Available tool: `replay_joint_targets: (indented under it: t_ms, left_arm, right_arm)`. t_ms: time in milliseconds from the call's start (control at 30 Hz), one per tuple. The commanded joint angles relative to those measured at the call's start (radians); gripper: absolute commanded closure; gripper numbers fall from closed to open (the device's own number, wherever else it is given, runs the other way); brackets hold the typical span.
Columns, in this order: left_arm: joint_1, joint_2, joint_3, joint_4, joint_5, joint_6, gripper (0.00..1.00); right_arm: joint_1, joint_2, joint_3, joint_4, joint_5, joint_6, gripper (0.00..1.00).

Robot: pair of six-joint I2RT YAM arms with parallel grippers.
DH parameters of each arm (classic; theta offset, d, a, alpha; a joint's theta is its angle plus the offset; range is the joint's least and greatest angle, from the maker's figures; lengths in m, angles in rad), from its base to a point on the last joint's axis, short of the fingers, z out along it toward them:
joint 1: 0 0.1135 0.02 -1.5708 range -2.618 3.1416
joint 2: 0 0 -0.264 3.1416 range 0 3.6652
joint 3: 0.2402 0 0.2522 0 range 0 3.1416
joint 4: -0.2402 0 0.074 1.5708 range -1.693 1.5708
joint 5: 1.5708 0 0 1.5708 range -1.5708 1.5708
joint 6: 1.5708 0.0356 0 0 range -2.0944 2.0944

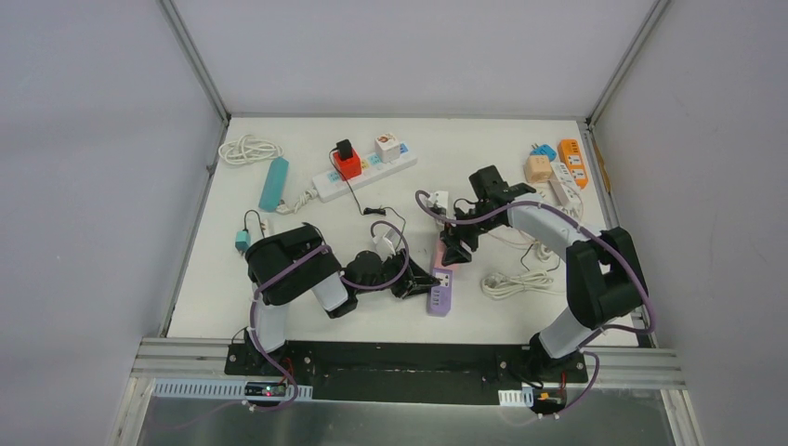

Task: Pull the plug off the socket
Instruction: Remove the plug from the socket.

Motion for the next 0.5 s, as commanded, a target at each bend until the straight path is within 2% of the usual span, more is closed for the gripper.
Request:
replay_joint_targets:
  t_ms: [0, 233, 367, 467]
  left_arm:
    - [-0.007, 0.034, -0.007, -0.121, -0.033, 0.028, 1.0]
    - [-0.007, 0.034, 0.003, -0.136, -0.03, 0.029, 1.0]
    - [-0.008, 0.037, 0.008, -0.139, -0.028, 0.031, 1.0]
    - [-0.007, 0.04, 0.008, -0.139, -0.03, 0.03, 1.0]
  right_arm:
    - [-0.003, 0.01, 0.04, -0.08, -0.134, 0.052, 1.0]
    - [-0.012, 0.002, 0.044, -0.085, -0.108, 0.052, 1.0]
    - [0.01, -0.044, 0.002, -0.024, -0.03, 0.052, 1.0]
    - [0.067, -0.078, -0.02, 0.012, 0.109, 0.037, 1.0]
